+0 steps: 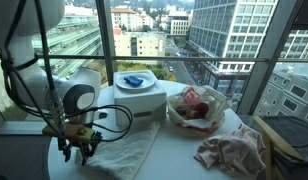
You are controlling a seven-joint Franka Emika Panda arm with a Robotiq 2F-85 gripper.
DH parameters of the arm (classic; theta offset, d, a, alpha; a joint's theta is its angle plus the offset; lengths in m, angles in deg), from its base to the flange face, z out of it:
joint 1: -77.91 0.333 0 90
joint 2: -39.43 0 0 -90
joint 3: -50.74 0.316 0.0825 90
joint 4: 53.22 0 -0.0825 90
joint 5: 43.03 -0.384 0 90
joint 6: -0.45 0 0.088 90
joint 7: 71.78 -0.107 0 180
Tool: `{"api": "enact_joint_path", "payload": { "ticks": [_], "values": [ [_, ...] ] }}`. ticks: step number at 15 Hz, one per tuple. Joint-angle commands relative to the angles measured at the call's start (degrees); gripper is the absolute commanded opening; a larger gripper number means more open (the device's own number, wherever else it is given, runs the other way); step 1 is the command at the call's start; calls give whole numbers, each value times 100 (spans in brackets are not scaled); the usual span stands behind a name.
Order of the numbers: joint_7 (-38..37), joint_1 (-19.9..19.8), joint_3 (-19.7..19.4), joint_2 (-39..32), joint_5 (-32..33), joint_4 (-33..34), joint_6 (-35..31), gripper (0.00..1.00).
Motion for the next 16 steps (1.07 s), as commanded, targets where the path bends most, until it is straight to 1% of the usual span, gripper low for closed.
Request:
{"api": "enact_joint_path", "payload": {
  "ticks": [1, 2, 5, 6, 7, 8, 9, 12, 13, 14, 15, 16],
  "values": [
    [-216, 205, -134, 178, 245, -162, -117, 34],
    [-298, 290, -211, 193, 357, -185, -180, 25],
    [-720, 658, -552, 235, 847, -266, -457, 7],
    [-861, 760, -650, 227, 992, -285, -551, 47],
    [-969, 842, -719, 217, 1102, -295, -583, 43],
    [-1077, 919, -783, 213, 1195, -315, -633, 44],
    [-1160, 975, -822, 207, 1255, -329, -675, 49],
    [-1334, 1108, -905, 210, 1375, -368, -748, 73],
    [-1365, 1139, -924, 210, 1405, -374, -757, 30],
    [-1396, 1171, -947, 211, 1431, -382, -771, 34],
    [-1410, 1191, -958, 215, 1439, -394, -788, 34],
    [-1416, 1202, -961, 219, 1435, -407, -802, 28]
  ]
}}
